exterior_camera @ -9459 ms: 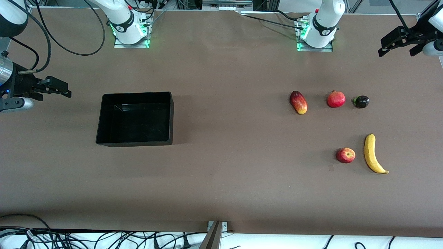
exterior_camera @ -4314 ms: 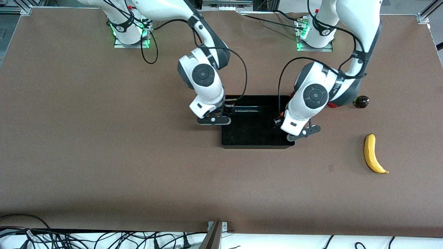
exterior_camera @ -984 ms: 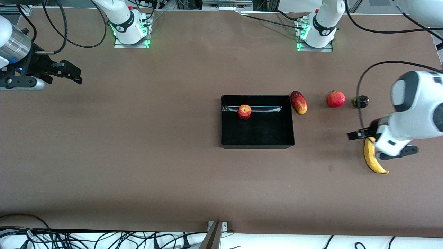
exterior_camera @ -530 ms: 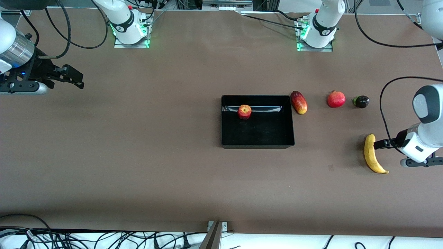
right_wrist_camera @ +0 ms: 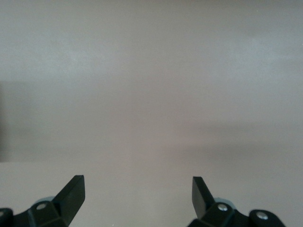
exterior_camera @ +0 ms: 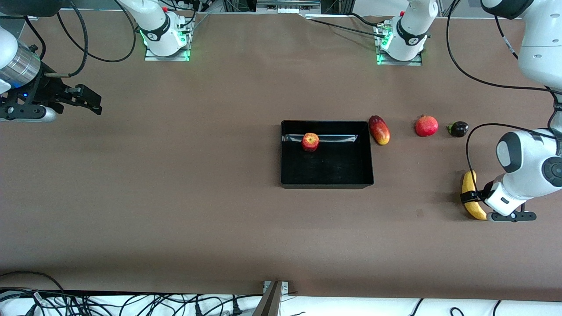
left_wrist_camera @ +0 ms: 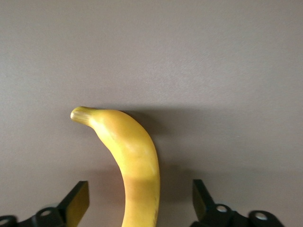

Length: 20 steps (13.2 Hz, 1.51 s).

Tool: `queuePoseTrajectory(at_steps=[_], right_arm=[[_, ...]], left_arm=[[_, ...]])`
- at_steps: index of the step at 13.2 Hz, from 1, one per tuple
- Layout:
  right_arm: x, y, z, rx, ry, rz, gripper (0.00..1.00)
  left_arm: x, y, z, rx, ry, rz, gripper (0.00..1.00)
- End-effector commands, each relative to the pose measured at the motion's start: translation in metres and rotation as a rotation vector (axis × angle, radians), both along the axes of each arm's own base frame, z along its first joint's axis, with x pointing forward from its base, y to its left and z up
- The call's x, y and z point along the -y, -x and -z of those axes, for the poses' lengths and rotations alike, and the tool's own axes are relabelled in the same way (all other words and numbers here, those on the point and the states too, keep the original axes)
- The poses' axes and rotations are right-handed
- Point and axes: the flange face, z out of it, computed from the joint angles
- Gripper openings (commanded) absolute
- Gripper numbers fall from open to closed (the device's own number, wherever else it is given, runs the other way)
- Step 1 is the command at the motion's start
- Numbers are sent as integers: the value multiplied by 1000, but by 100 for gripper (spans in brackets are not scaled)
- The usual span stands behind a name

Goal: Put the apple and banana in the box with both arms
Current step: 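Lift the banana with the left gripper and carry it over the box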

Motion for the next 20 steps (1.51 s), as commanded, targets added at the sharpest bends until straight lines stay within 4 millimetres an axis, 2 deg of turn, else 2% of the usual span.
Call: queuePoseTrajectory(at_steps=[1,2,4,6,7,11,12,14,16,17,19,20], right_arm=[[1,-3,-4,13,10,-2,100],[1,-2,-3,10,10,-2,100],[1,-3,-3,8,9,1,100],[1,-3,-3,10,9,1,100],[1,-4,-3,11,9,1,100],[2,-6,-4,29,7,1,100],[2,-7,-3,31,7,1,100],[1,-9,-1,37,7,1,100],[1,-10,-1,37,5,1,100],[1,-10,-1,37,5,1,100],[1,-10,-1,37,5,1,100],[1,-10,0,36,5,1,100]], left_arm=[[-6,0,8,-2,-22,32,80],[-9,0,12,12,-21,28,71],[-11,3,23,26,-14,28,26],[-11,5,26,22,-13,27,5],[-11,6,27,21,-13,27,0],[-11,7,21,17,-16,25,0],[-11,7,7,27,-23,17,0],[5,13,-38,-29,-21,-2,0],[67,16,-93,-111,36,-58,0],[100,19,-113,-132,57,-83,0],[172,25,-141,-151,49,-127,0],[214,28,-145,-146,53,-186,0]])
